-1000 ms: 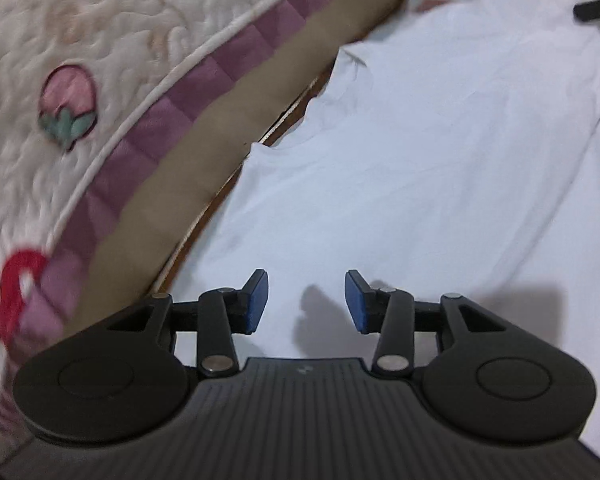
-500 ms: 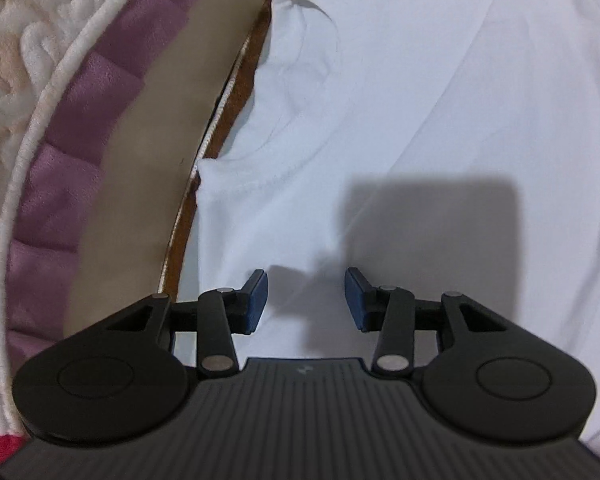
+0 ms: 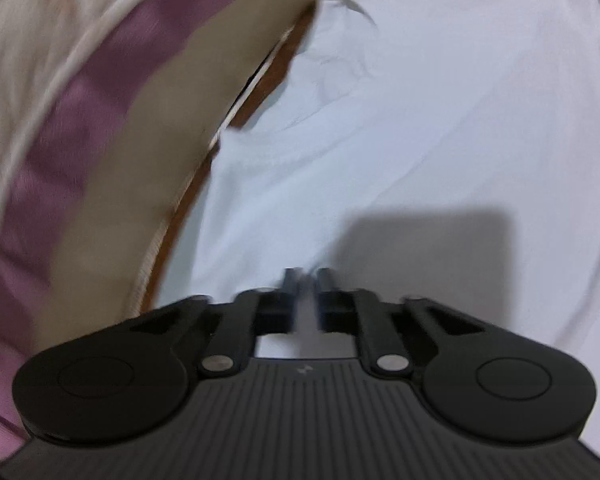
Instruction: Fold clothes
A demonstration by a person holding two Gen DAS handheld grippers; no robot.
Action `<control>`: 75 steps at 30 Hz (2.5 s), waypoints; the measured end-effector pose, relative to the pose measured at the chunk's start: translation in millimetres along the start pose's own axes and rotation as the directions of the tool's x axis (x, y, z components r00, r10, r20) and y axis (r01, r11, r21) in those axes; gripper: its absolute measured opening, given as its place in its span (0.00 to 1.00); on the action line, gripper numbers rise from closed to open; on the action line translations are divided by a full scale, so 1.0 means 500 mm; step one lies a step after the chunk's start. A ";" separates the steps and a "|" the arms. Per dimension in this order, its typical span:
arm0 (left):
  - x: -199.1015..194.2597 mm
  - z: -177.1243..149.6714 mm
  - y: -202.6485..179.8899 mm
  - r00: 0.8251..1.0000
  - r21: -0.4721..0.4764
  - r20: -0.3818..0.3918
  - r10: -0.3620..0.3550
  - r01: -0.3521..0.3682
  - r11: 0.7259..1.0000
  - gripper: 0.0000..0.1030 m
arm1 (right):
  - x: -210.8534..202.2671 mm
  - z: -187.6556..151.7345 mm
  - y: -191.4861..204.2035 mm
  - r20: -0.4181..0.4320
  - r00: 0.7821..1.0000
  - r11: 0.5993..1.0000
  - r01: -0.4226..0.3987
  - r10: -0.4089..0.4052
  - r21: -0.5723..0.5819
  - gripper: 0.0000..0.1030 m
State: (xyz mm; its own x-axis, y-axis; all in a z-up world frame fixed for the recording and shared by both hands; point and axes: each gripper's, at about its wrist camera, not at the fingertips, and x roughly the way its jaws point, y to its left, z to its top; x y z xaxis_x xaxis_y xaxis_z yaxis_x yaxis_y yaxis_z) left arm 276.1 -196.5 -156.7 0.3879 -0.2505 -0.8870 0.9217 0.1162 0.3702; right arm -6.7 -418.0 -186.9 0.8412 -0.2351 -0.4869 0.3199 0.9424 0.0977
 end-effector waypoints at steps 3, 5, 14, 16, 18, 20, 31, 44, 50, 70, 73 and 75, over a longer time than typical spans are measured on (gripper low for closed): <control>-0.005 -0.007 -0.012 0.999 0.001 0.020 0.044 -0.044 0.999 0.01 | 0.001 -0.002 0.001 0.002 1.000 1.000 0.013 -0.013 -0.002 0.09; -0.013 -0.011 -0.004 0.997 -0.057 0.034 0.073 -0.071 0.996 0.00 | 0.002 -0.003 0.001 0.003 1.000 1.000 0.021 -0.021 -0.003 0.07; -0.063 -0.032 0.026 0.981 -0.244 0.082 0.178 -0.153 0.958 0.00 | -0.012 0.010 0.010 0.075 0.997 1.000 0.015 -0.014 -0.005 0.07; -0.067 -0.043 0.041 0.978 -0.275 0.096 0.186 -0.154 0.949 0.00 | -0.010 0.016 0.014 0.110 0.994 1.000 0.001 0.001 -0.016 0.07; -0.067 -0.055 0.057 0.971 -0.328 0.103 0.214 -0.170 0.929 0.00 | 0.007 0.035 0.020 0.119 0.993 0.998 -0.011 0.020 -0.069 0.06; -0.072 -0.071 0.075 0.965 -0.391 0.106 0.239 -0.180 0.902 0.00 | 0.032 0.073 0.017 0.121 0.992 0.996 -0.029 0.039 -0.089 0.06; -0.057 -0.162 0.096 0.962 -0.611 0.135 0.238 -0.108 0.784 0.10 | 0.222 0.124 -0.047 -0.138 0.990 0.999 0.041 -0.038 0.021 0.24; -0.180 -0.271 -0.099 0.943 -0.508 0.301 0.143 0.032 0.861 0.41 | -0.001 0.014 -0.010 -0.154 0.974 0.955 -0.120 0.166 0.272 0.36; -0.147 -0.268 -0.134 0.965 -0.456 0.220 0.143 -0.028 0.889 0.49 | 0.030 0.001 -0.004 -0.176 0.975 0.961 -0.088 0.137 0.260 0.38; -0.146 -0.344 -0.166 0.937 -0.627 0.105 0.333 -0.197 0.753 0.22 | 0.055 -0.018 -0.031 -0.168 0.972 0.949 -0.112 0.167 0.295 0.42; -0.145 -0.349 -0.157 0.938 -0.660 0.131 0.321 -0.159 0.734 0.06 | 0.060 -0.021 -0.033 -0.131 0.970 0.939 -0.157 0.205 0.306 0.48; -0.145 -0.341 -0.162 0.932 -0.640 0.131 0.338 -0.181 0.747 0.06 | 0.073 -0.017 -0.034 -0.110 0.968 0.927 -0.180 0.227 0.330 0.48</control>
State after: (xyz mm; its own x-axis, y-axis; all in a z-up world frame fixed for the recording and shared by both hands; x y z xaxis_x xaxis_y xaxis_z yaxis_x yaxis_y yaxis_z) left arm 171.7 -23.6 -169.3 0.6745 -0.3196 -0.6655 0.6113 0.7473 0.2605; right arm 14.8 -440.4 -213.5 0.8388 0.0125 -0.5442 0.2891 0.8368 0.4649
